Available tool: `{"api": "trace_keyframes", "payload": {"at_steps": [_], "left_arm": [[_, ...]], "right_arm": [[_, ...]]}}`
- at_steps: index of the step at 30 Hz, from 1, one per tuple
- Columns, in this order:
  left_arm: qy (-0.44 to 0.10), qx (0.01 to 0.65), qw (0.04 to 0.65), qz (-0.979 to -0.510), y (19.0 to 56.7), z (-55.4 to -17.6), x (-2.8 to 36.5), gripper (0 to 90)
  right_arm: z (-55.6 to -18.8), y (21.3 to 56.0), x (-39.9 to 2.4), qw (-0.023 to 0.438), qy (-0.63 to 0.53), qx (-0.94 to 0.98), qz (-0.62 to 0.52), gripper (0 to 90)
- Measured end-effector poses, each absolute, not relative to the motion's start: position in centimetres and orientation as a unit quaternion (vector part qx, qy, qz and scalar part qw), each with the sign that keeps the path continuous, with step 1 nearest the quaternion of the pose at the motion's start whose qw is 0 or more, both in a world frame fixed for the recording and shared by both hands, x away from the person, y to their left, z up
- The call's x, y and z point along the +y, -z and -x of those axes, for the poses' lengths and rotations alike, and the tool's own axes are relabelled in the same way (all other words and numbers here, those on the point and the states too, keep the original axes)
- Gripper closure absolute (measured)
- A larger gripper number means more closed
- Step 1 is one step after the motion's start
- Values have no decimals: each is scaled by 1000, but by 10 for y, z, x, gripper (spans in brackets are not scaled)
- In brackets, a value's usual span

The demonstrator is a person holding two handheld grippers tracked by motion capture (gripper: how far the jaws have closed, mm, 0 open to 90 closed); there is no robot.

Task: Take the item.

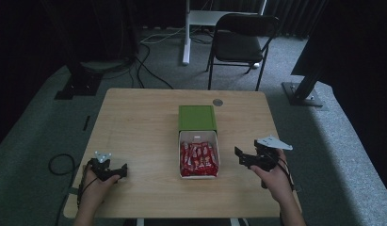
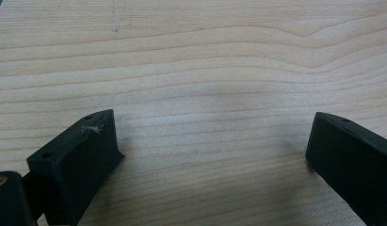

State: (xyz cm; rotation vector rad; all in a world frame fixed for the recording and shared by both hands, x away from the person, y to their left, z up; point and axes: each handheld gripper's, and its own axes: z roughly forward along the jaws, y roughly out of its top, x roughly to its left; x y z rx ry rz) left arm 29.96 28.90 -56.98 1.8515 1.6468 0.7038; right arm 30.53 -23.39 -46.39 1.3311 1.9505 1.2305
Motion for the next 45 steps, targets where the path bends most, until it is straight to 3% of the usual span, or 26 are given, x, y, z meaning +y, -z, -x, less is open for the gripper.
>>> {"api": "trace_keyframes", "payload": {"at_steps": [13,34,45], "left_arm": [[-262,614,279,-690,570,-300,289,38],[-262,614,279,-690,570,-300,289,38],[-262,614,279,-690,570,-300,289,38]], "right_arm": [[-302,447,-184,218,-467,738,-435,144],[-298,460,-113,172,-466,779,-383,183],[-298,471,-84,171,-454,789,-378,207]]}}
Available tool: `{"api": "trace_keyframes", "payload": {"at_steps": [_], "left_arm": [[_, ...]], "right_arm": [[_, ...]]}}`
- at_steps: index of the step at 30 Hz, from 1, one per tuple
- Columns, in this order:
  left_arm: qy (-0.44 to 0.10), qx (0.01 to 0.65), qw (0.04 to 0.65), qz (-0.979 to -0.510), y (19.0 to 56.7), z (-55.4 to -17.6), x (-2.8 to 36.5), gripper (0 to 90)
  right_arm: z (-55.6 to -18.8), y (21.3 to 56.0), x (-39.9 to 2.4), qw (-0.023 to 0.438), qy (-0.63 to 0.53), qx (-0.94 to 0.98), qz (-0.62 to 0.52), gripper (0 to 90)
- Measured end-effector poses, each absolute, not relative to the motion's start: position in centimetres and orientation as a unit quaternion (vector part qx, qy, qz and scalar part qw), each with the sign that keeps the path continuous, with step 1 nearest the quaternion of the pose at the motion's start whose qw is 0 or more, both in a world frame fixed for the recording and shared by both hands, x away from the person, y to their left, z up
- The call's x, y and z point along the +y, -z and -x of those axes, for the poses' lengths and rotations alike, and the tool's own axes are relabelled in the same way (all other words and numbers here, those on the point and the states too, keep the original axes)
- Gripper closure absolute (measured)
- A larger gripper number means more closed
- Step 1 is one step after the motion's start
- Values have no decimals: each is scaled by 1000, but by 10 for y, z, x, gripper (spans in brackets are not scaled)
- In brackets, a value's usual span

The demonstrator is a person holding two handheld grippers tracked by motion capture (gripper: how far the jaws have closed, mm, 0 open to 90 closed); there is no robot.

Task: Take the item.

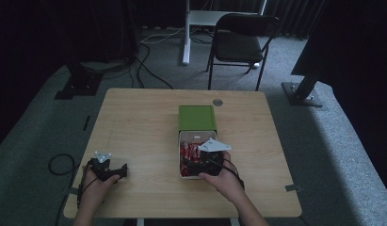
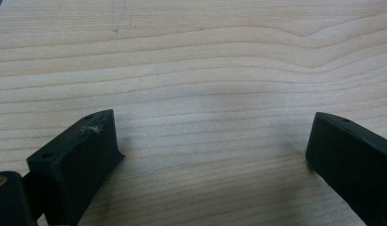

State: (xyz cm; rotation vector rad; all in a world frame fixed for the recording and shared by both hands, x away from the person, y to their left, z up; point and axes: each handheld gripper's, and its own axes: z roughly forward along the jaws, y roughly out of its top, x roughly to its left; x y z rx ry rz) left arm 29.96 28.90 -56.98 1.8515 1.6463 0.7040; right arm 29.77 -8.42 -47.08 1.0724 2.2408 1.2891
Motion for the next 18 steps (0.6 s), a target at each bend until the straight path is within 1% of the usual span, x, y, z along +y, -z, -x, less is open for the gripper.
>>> {"api": "trace_keyframes", "payload": {"at_steps": [4,7,12,15,18], "left_arm": [[-262,614,279,-690,570,-300,289,38],[-262,614,279,-690,570,-300,289,38],[-262,614,279,-690,570,-300,289,38],[-262,614,279,-690,570,-300,289,38],[-262,614,279,-690,570,-300,289,38]], "right_arm": [[-299,477,-78,177,-442,793,-380,235],[-300,483,-76,183,-433,796,-382,283],[-300,491,-73,189,-420,800,-384,317],[-299,498,-71,183,-404,807,-390,402],[-298,499,-71,194,-398,805,-394,424]]}}
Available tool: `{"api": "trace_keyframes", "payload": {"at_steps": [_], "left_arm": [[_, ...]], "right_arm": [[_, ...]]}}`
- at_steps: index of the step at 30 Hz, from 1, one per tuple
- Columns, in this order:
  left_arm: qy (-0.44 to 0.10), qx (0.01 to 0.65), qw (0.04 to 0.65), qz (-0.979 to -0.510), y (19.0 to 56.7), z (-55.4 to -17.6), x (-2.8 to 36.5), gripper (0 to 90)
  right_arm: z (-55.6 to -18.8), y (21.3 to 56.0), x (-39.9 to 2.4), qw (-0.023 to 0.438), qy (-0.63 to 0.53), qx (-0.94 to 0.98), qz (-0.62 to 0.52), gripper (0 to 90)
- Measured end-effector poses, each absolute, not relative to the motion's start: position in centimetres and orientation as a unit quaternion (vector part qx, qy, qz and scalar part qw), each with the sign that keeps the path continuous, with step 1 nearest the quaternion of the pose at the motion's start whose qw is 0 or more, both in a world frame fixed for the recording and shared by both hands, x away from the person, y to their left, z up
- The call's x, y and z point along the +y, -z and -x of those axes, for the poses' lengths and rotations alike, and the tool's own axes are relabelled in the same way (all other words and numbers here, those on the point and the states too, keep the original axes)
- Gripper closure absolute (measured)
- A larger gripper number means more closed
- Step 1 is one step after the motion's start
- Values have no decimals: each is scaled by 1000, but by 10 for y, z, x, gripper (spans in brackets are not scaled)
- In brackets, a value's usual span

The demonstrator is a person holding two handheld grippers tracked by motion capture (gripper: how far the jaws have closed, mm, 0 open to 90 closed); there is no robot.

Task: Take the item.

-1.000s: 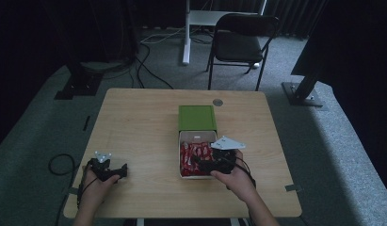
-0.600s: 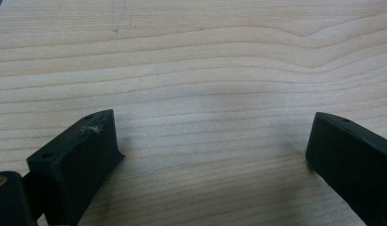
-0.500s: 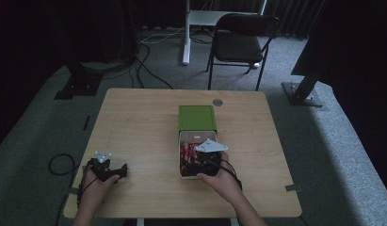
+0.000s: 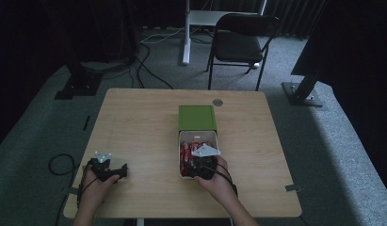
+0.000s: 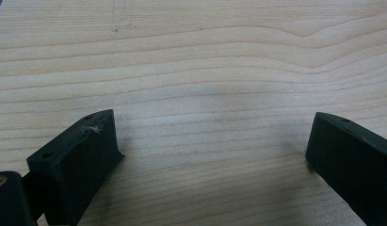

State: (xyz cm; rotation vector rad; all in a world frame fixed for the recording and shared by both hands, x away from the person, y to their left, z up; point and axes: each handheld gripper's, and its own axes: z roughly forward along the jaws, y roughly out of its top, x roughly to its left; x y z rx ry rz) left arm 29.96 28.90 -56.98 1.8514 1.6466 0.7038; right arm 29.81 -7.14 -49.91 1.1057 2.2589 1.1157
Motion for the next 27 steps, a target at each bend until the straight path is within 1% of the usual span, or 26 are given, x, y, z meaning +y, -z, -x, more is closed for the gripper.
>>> {"api": "trace_keyframes", "payload": {"at_steps": [4,5,11,12,13,15,20,24,27], "left_arm": [[-262,614,279,-690,570,-300,289,38],[-262,614,279,-690,570,-300,289,38],[-262,614,279,-690,570,-300,289,38],[-262,614,279,-690,570,-300,289,38],[-262,614,279,-690,570,-300,289,38],[-262,614,279,-690,570,-300,289,38],[-262,614,279,-690,570,-300,289,38],[-262,614,279,-690,570,-300,289,38],[-262,614,279,-690,570,-300,289,38]], "right_arm": [[-299,500,-74,200,-389,802,-406,458],[-301,501,-75,194,-390,803,-408,467],[-305,503,-78,158,-381,798,-440,616],[-306,503,-78,146,-383,795,-446,639],[-306,504,-78,140,-381,795,-450,646],[-307,505,-77,140,-379,795,-453,651],[-309,505,-77,136,-375,788,-469,724],[-310,504,-78,138,-380,785,-470,838],[-311,501,-81,132,-387,779,-475,847]]}}
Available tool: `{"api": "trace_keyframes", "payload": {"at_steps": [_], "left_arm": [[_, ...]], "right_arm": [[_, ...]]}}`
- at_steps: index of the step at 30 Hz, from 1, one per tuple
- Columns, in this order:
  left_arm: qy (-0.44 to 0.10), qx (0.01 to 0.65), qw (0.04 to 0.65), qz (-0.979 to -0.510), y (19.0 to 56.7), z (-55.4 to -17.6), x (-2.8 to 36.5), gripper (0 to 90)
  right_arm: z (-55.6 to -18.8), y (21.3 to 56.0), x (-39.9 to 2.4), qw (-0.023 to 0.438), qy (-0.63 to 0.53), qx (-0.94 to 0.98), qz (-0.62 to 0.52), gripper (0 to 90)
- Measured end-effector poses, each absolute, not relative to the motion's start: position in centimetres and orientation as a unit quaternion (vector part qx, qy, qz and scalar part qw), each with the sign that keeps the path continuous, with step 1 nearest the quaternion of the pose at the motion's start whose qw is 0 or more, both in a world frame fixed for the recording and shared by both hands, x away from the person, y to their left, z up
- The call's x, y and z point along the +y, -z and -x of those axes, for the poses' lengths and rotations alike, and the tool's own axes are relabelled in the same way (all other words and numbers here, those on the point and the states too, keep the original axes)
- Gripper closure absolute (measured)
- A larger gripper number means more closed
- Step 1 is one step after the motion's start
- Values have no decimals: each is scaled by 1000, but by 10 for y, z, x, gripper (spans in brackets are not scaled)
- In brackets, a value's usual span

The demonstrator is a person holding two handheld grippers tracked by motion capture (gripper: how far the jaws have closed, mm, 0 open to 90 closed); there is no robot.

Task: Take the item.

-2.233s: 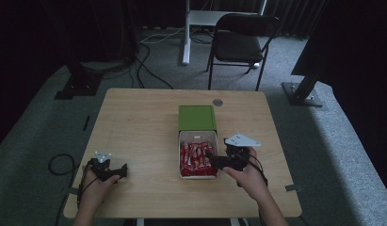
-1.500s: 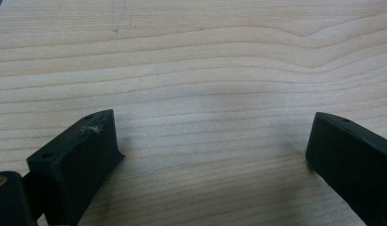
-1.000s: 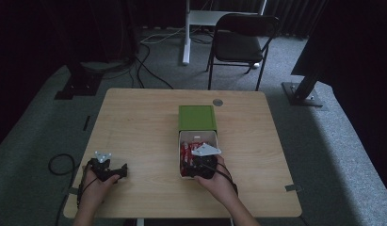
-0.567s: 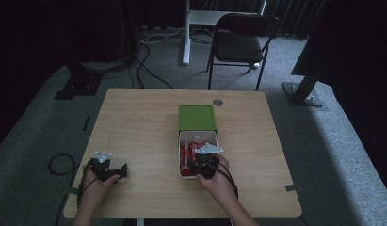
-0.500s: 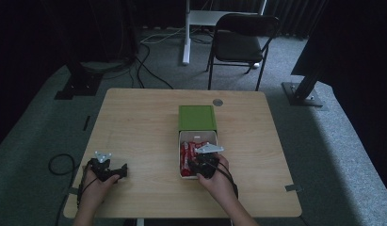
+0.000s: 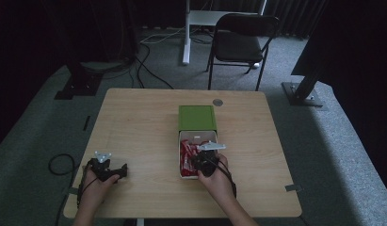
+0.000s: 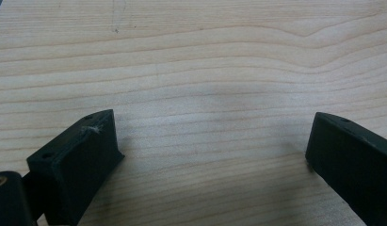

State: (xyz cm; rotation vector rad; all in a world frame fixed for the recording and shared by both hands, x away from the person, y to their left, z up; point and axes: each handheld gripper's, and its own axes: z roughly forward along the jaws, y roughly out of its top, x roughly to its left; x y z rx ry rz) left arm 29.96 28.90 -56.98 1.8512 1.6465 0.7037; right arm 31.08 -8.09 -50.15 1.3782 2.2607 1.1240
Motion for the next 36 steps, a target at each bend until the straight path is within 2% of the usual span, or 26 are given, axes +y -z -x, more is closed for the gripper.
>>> {"api": "trace_keyframes", "payload": {"at_steps": [24,36], "left_arm": [[-262,614,279,-690,570,-300,289,38],[-262,614,279,-690,570,-300,289,38]], "right_arm": [[-286,459,-105,132,-455,759,-447,854],[-291,435,-127,141,-493,731,-451,856]]}}
